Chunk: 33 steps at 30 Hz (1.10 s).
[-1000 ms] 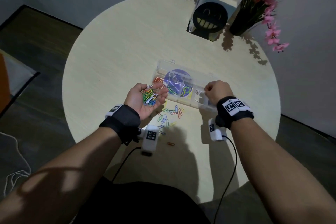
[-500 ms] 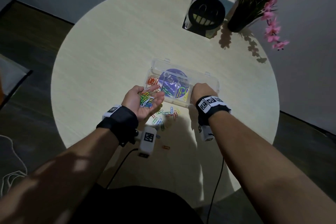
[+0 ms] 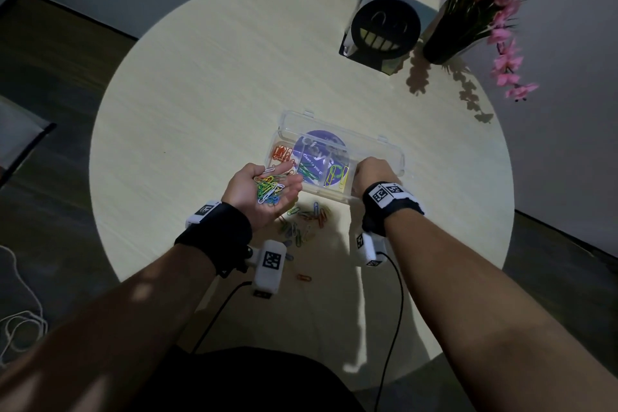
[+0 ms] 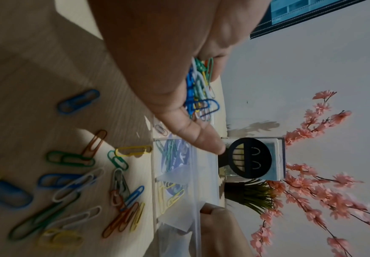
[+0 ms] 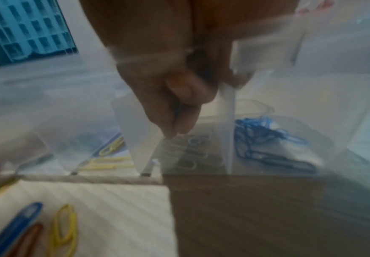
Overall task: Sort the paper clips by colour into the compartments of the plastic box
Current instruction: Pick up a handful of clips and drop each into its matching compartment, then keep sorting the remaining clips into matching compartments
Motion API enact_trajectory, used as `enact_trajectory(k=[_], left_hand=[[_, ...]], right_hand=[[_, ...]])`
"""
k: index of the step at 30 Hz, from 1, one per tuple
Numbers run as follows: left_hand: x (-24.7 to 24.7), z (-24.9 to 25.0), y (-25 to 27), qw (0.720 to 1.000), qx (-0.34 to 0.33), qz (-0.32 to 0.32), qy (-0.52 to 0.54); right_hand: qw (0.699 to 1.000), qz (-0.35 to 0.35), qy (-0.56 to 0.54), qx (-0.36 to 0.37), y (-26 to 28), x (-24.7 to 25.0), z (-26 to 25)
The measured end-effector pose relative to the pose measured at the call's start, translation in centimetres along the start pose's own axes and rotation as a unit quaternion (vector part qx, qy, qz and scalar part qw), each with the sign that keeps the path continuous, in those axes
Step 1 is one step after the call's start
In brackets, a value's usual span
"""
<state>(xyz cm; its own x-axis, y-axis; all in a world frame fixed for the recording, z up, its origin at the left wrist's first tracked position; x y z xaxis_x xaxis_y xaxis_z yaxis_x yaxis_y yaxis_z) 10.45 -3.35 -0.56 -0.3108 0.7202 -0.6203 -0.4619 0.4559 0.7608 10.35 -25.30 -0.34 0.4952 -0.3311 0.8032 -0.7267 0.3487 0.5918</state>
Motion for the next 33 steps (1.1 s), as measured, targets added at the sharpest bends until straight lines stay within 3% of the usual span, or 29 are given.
enact_trajectory(k=[4,7,14,20,24,30,33], left_hand=[[-0.1,0.1,0.2,1.0,0.007,-0.006,0.005],[-0.1,0.0,0.2,1.0,0.005,-0.014,-0.005],[0.0,0.0,1.2,0.997,-0.015,-0.069,-0.02],[1.5,1.5,3.4,0.993,-0.039,-0.11,-0.012],[2.2,2.4,4.8,0.992,-0.057,-0.11,-0.005],[2.3,2.6,6.0,0.993,-0.056,-0.104,-0.001],[2.0,2.3,6.2,0.993,-0.043,-0.109,-0.005]], right_hand=[[0.999,0.025,-0.041,0.016,0.2,0.7,0.8],[0.99,0.041,-0.138,0.001,0.9,1.7,2.5],[0.923,0.027,-0.38,0.048,5.2,2.8,1.2],[0.945,0.005,-0.309,0.11,5.2,1.3,-5.7],[0.962,0.02,-0.25,0.111,4.3,1.4,-9.4],[0.977,0.047,-0.191,0.086,4.0,1.8,-10.9],[0.963,0.086,-0.217,0.137,5.9,3.0,-10.6]])
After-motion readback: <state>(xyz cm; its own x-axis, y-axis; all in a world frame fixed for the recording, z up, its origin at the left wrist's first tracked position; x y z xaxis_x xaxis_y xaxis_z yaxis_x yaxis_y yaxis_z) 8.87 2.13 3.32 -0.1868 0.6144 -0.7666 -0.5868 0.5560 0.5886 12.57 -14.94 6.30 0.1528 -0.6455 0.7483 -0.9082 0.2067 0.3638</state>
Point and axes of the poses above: each hand's wrist, its own y-axis away from the middle knuckle, its own x-axis out of the back of the hand, z = x × y, the point moved 1 cm from there along -y, towards the middle knuckle, and after that the axes turned 2 degrees about -z, right-handed, at the moved point
